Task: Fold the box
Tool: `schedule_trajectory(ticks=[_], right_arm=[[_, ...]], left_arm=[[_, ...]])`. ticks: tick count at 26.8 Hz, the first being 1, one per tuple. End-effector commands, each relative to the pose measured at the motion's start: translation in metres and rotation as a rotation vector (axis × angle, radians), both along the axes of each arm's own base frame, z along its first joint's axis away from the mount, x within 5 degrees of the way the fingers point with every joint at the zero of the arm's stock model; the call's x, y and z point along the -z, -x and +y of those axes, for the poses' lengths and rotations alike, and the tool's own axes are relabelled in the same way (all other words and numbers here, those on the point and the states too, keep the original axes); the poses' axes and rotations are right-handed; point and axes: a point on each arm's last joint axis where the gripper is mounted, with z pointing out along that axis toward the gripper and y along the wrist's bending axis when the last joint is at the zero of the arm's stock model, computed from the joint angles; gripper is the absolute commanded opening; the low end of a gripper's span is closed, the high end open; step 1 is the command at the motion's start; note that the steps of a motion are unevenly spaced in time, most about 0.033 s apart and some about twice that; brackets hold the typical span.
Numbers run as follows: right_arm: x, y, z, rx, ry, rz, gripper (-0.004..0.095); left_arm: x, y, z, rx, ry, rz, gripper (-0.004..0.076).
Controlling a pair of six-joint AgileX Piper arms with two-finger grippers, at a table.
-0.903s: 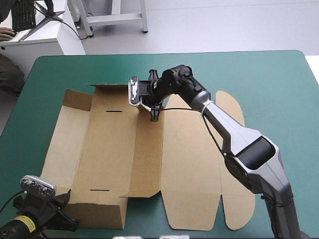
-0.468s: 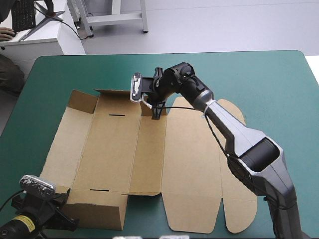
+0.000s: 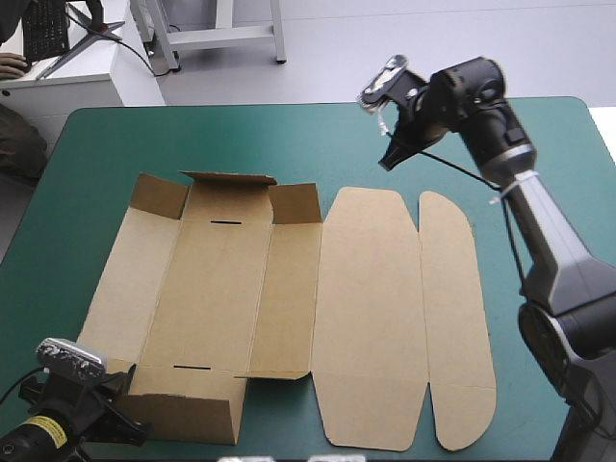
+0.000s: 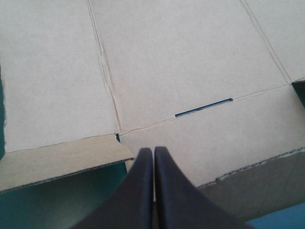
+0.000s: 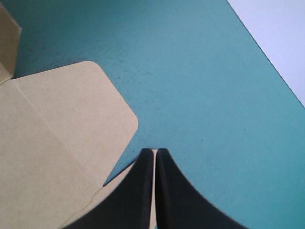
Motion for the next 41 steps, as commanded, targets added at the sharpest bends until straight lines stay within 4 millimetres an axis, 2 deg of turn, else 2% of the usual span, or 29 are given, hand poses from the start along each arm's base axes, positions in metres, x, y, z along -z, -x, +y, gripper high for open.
schedule_trajectory(ticks=[1, 5, 11, 15, 20, 24, 29, 32, 33, 34, 35, 36, 37, 38, 39, 40, 41], right_arm=[[-0.041, 0.03, -0.039, 0.103, -0.123, -0.055, -0.0013], [-0.034, 0.049, -0.067, 0.199, -0.128, -0.006, -0.0013], [0.004, 0.086, -0.098, 0.308, -0.104, 0.133, -0.0013], [0.024, 0.112, -0.113, 0.393, -0.146, 0.143, -0.0013], [0.044, 0.143, -0.125, 0.474, -0.183, 0.166, -0.0015], [0.046, 0.156, -0.128, 0.483, -0.181, 0.173, -0.0015], [0.044, 0.158, -0.126, 0.476, -0.209, 0.159, -0.0015], [0.045, 0.156, -0.125, 0.473, -0.223, 0.158, -0.0015], [0.044, 0.155, -0.125, 0.471, -0.227, 0.146, -0.0015], [0.044, 0.155, -0.125, 0.471, -0.228, 0.143, -0.0015], [0.043, 0.154, -0.125, 0.47, -0.232, 0.135, -0.0015], [0.043, 0.154, -0.125, 0.47, -0.235, 0.131, -0.0015], [0.043, 0.154, -0.125, 0.469, -0.236, 0.128, -0.0015], [0.043, 0.154, -0.125, 0.469, -0.237, 0.126, -0.0015], [0.042, 0.153, -0.125, 0.468, -0.238, 0.122, -0.0015], [0.042, 0.153, -0.125, 0.468, -0.239, 0.12, -0.0015], [0.042, 0.153, -0.125, 0.468, -0.242, 0.117, -0.0015]], left_arm=[[-0.01, -0.004, -0.002, -0.001, 0.034, -0.056, -0.001], [-0.01, -0.004, -0.002, -0.001, 0.035, -0.058, -0.0009], [-0.01, -0.004, -0.002, -0.001, 0.036, -0.06, -0.0009], [-0.011, -0.004, -0.003, -0.008, 0.049, -0.057, -0.001], [-0.011, -0.003, -0.005, 0.003, 0.085, -0.042, -0.001], [-0.013, -0.005, -0.009, 0.01, 0.106, -0.02, -0.0009], [-0.042, -0.021, -0.017, 0.016, 0.12, 0.013, -0.0009], [-0.068, -0.04, -0.025, 0.024, 0.112, 0.008, -0.001], [-0.086, -0.057, -0.031, 0.046, 0.081, -0.001, -0.0009], [-0.092, -0.066, -0.035, 0.059, 0.065, 0.006, -0.001], [-0.105, -0.087, -0.044, 0.077, 0.041, 0.014, -0.001], [-0.112, -0.095, -0.047, 0.079, 0.04, 0.012, -0.0009], [-0.122, -0.118, -0.056, 0.077, 0.035, 0.02, -0.0009], [-0.126, -0.126, -0.059, 0.079, 0.033, 0.015, -0.0009], [-0.135, -0.148, -0.065, 0.07, 0.029, -0.004, -0.0009], [-0.138, -0.158, -0.067, 0.057, 0.027, -0.002, -0.0009], [-0.147, -0.178, -0.062, 0.021, 0.033, -0.015, -0.0008]])
